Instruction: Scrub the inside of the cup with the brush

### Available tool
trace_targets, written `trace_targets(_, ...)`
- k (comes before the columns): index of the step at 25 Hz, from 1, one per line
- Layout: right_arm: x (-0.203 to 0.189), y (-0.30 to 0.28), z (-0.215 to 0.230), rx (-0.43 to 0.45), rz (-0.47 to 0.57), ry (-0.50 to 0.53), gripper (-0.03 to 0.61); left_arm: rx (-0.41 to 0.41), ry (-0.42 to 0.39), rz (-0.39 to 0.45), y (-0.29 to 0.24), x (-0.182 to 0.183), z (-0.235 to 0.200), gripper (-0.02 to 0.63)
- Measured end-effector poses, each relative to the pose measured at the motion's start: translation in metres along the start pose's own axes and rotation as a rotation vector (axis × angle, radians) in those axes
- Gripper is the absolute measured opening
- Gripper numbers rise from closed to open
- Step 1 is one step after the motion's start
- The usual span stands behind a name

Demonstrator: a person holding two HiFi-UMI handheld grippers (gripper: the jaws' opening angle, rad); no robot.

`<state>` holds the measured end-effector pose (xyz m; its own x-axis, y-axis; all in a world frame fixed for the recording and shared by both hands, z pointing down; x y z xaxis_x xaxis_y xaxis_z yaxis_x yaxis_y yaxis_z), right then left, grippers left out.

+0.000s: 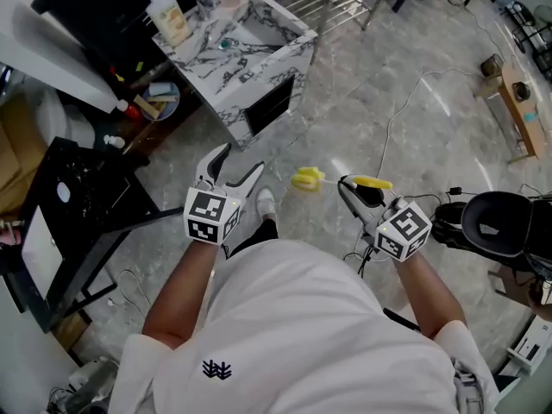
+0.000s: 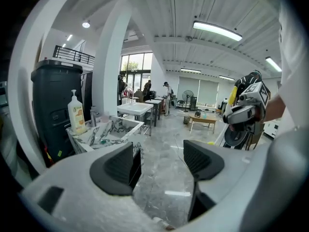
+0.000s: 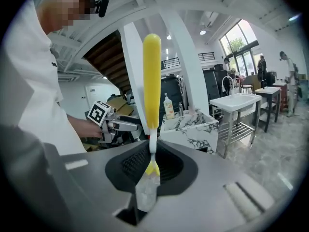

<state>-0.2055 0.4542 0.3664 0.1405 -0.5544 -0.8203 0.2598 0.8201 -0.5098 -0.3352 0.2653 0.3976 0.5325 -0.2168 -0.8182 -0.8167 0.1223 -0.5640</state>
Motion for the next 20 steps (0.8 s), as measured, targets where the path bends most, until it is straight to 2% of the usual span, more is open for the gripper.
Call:
trace_targets(9,0.063,-0.073,0.03,-0.021,-0.009,0.033,0.044,0.015,0.018,0.021,-0.034,0.027,-0.093,0.333)
trace_targets(20,0.107,-0.113,0.074,0.026,-0.017,0.065,0.044,0.051,0.061,0.023,-0.075,0.056,-0.135,0.333)
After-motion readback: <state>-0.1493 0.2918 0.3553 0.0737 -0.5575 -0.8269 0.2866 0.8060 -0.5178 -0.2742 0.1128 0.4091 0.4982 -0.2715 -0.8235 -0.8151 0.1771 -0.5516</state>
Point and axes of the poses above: the fingertips, and each gripper's own axes: y backward along the fingers, z to its right, x out of its top, the point moved 3 cm from there along y, backward along the fingers, and after that the axes turned 8 degrees about -z, right-handed, at the moved point
